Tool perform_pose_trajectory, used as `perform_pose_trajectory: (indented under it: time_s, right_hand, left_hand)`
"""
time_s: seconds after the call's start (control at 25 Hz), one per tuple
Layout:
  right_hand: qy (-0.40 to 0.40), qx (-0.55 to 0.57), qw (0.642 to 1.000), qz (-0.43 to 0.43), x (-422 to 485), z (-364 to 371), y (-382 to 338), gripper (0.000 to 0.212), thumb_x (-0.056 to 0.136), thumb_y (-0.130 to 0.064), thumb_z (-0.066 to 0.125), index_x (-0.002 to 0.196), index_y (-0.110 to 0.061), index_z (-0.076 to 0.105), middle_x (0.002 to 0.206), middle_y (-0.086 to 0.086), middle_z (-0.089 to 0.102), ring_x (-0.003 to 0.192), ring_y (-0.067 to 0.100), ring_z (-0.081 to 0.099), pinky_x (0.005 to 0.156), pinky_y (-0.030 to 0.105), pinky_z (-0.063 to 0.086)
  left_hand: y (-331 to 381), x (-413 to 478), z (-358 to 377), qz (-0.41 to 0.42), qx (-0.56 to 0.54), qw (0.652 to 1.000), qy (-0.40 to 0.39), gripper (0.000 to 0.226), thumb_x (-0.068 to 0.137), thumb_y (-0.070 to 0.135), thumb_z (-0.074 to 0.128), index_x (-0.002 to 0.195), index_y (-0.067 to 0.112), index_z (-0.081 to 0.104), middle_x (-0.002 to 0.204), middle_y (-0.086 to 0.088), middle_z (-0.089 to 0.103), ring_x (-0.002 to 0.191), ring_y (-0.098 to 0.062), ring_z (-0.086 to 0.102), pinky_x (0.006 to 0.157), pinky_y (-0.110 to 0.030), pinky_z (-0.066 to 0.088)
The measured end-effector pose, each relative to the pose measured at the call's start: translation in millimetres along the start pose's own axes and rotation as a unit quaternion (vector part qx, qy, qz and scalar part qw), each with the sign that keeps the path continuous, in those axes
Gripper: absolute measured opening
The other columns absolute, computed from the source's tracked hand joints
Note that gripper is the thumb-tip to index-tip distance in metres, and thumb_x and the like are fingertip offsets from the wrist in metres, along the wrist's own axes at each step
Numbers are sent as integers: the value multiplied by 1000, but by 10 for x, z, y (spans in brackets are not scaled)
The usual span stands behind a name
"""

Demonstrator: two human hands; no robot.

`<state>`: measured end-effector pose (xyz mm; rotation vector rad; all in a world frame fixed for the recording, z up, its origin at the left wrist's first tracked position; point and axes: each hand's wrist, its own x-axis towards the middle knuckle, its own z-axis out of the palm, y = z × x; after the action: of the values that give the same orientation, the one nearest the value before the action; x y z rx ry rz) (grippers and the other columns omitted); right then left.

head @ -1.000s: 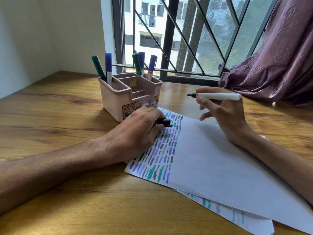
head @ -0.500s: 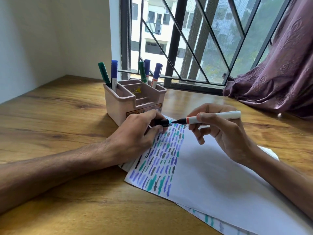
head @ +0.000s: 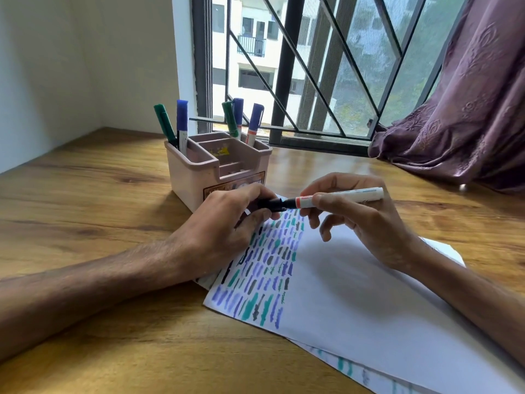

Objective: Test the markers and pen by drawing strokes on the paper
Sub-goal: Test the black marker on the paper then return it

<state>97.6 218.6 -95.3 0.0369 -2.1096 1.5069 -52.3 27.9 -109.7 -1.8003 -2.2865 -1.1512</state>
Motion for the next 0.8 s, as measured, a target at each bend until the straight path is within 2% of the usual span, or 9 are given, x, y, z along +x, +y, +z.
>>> perform_pose_trajectory:
  time_s: [0.12, 0.28, 0.48, 0.64, 0.72, 0.8]
  right_hand:
    - [-10, 3, 1000, 3, -8, 18, -9, 18, 89, -5, 74, 99, 10, 70, 86, 27, 75, 70, 32, 70, 52, 35, 54]
    - [-13, 18, 1000, 16, -6, -7, -22, 19, 88, -10, 73, 96, 7, 75, 89, 29, 76, 73, 31, 71, 56, 33, 54]
    - [-11, 28, 999, 15, 21, -17, -61, 19, 86, -11, 73, 96, 4, 76, 90, 26, 78, 76, 30, 73, 60, 30, 54]
    - [-15, 20, 1000, -1, 24, 9, -96, 22, 86, -13, 74, 98, 4, 76, 91, 26, 78, 78, 31, 74, 60, 32, 54]
    - [2, 8, 1000, -15, 38, 29, -121, 25, 85, -16, 74, 102, 4, 76, 91, 23, 79, 78, 31, 73, 58, 35, 55]
    - [19, -7, 999, -33, 64, 29, -124, 27, 86, -17, 74, 107, 0, 76, 91, 20, 80, 78, 29, 72, 56, 34, 55]
  left_hand:
    - [5, -5, -3, 20, 1, 1000, 7, 29, 100, 20, 57, 128, 26, 63, 109, 17, 71, 105, 1, 65, 91, -27, 55]
    - [-10, 6, -61, 50, -32, 998, 10, 26, 99, 29, 57, 121, 22, 70, 92, 16, 72, 92, 0, 68, 83, -24, 56]
    - [22, 55, -128, 18, -138, 990, -20, 31, 94, 42, 55, 106, 21, 74, 82, 3, 70, 77, -18, 65, 72, -37, 57]
    - [22, 113, -155, -3, -178, 983, -39, 28, 92, 37, 56, 105, 20, 73, 78, 5, 69, 70, -4, 62, 65, -18, 50]
    - [40, 142, -159, -1, -202, 979, -10, 29, 92, 30, 59, 109, 12, 72, 78, 6, 71, 68, -1, 64, 61, -13, 49]
    - [72, 152, -168, -4, -237, 970, 48, 33, 87, 32, 63, 112, 11, 70, 84, 1, 75, 74, -5, 70, 61, -15, 51]
